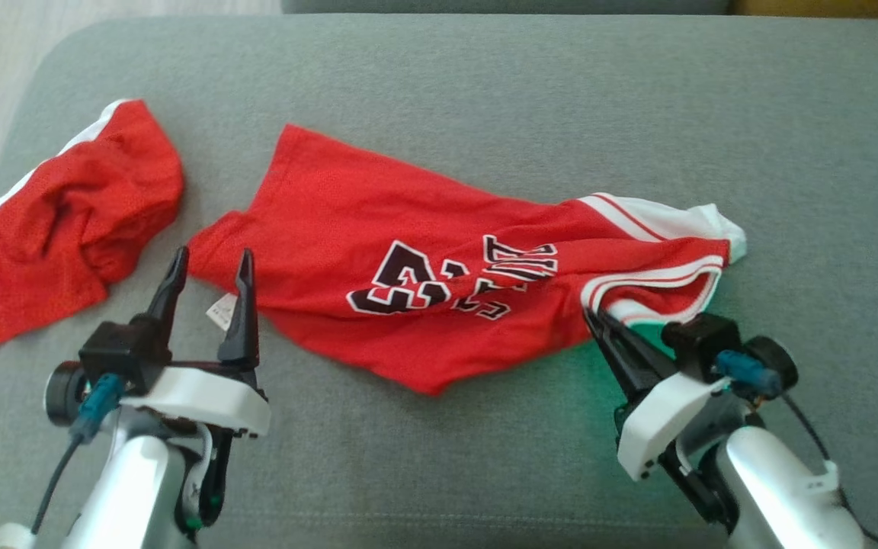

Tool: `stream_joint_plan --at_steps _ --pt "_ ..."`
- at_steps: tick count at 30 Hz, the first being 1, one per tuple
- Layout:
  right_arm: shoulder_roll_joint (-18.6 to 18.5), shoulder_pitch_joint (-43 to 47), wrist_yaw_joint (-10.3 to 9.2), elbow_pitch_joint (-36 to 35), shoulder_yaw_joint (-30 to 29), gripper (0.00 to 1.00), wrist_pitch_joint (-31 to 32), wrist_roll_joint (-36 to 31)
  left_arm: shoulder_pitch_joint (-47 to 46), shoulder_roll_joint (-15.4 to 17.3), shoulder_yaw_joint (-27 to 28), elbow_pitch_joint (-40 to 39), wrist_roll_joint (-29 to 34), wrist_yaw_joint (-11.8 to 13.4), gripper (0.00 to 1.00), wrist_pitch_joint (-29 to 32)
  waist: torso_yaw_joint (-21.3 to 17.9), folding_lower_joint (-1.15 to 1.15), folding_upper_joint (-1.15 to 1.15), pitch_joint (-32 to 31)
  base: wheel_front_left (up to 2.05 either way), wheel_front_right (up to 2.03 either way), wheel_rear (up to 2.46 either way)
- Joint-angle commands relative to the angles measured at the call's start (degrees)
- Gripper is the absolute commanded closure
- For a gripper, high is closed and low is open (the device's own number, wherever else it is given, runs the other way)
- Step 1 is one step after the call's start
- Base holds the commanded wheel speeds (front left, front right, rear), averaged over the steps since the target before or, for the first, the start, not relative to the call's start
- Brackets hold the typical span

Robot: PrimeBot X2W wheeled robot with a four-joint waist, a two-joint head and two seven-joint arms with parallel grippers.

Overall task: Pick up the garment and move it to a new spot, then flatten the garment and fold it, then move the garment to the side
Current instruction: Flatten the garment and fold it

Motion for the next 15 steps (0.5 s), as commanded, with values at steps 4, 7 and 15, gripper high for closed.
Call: stream_joint_plan --at_steps 4,7,15 --pt "-1.5 1.7 -0.04 -7.3 -0.3 1.0 0.2 1.3 -1.8 1.0 3.5 -2.5 0.7 -0.2 0.0 -0.7 -2.2 0.0 0.0 -0.8 0.0 0.0 0.0" --pt "-1.8 4.5 -0.04 -12.3 -2.0 1.0 1.7 1.9 -1.5 1.1 3.9 -2.9 0.9 -0.2 0.0 -0.7 -3.6 0.0 0.0 -1.1 0.0 0.0 0.0" --pt "-1.4 11.4 -0.04 -26.3 -7.0 1.0 7.5 2.3 -1.1 1.1 4.7 -4.0 1.4 -0.1 0.0 -0.7 -6.7 0.0 0.0 -0.8 0.0 0.0 0.0"
